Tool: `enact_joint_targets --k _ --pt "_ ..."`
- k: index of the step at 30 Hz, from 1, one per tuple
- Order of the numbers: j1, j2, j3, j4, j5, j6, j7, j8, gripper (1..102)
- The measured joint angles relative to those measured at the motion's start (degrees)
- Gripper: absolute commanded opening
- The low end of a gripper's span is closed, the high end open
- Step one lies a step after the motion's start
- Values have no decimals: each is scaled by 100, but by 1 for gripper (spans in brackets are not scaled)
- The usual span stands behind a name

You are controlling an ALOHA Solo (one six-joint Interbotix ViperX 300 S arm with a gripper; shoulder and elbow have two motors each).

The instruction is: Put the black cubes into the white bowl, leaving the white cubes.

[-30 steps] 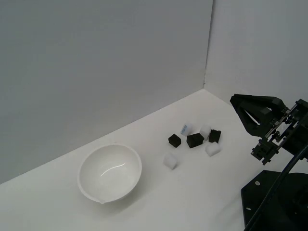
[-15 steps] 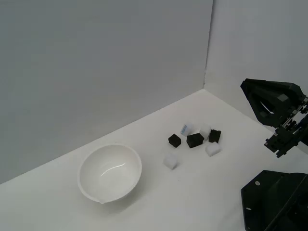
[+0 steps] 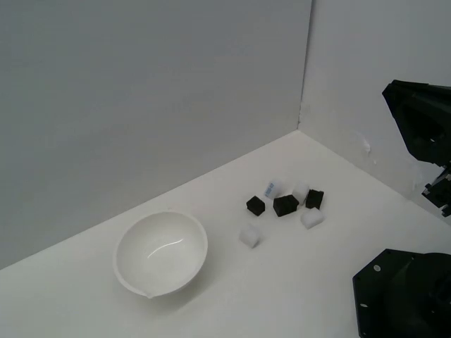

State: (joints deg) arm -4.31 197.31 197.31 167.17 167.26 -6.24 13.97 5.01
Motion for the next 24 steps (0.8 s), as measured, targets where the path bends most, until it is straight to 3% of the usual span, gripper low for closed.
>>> enact_joint_targets --k 9,15,24 --pt "18 -343 -334 -422 -413 9 1072 35 1" --pt "18 -1441 -1433 -967 -984 9 1521 97 1" --pt "0 -3059 -3076 -1512 -1521 -26 2224 105 5"
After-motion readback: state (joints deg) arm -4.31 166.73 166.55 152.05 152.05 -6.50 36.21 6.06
